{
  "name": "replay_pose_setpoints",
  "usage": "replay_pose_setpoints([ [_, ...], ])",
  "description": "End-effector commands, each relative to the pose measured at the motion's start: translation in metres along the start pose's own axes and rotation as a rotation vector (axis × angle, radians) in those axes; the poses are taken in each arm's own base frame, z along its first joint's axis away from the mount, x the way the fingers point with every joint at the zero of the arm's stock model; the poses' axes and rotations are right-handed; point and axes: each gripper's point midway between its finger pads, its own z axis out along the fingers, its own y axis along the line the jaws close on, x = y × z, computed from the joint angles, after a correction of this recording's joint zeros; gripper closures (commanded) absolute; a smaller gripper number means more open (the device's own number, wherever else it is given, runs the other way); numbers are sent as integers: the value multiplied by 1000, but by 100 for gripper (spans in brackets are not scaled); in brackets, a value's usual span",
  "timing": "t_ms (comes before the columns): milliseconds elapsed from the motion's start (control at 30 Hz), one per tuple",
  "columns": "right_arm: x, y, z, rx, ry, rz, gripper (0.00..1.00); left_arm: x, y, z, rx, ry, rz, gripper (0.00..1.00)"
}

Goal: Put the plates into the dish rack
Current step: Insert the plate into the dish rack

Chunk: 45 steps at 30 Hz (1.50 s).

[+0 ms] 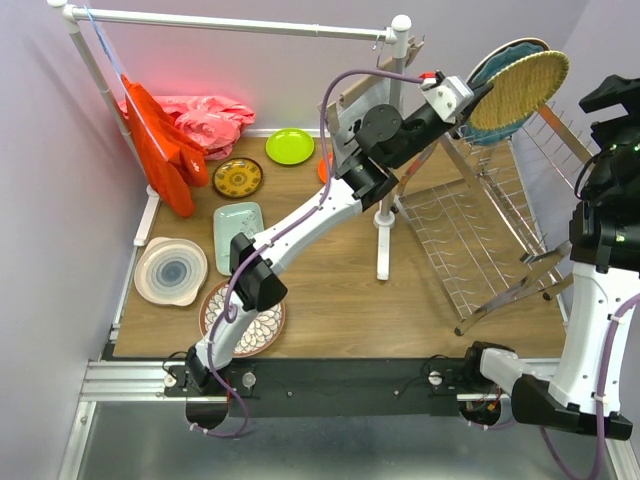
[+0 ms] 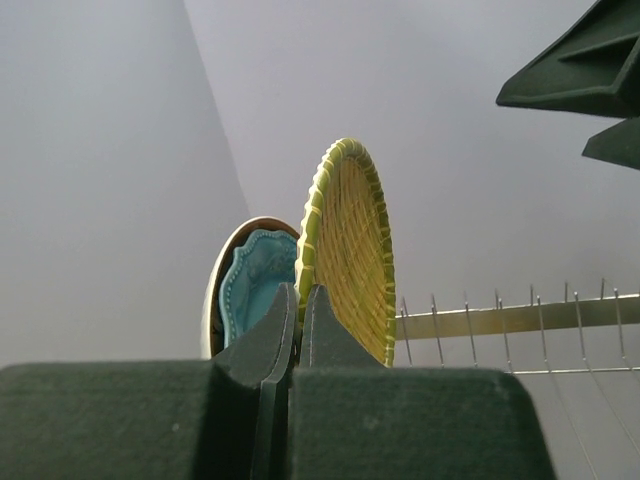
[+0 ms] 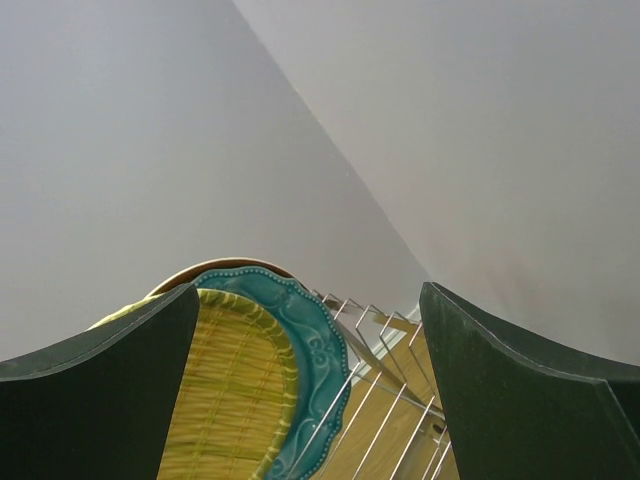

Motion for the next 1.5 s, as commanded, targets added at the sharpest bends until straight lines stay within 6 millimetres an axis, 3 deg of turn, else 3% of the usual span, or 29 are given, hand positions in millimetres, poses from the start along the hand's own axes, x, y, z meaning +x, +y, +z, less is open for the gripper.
replay_pose_setpoints([
  [0,-3,2,-3,-21,-8,31,0,-24,13,4,-70,-92,52,100],
  [600,4,-3,-2,-13,11,31,0,22,-2,2,-25,-14,30,100],
  [1300,7,-8,-5,-5,21,38,0,50,-17,-1,15,27,-13,100],
  [1467,6,-8,-6,-7,21,44,0,41,-14,1,3,9,-12,80],
])
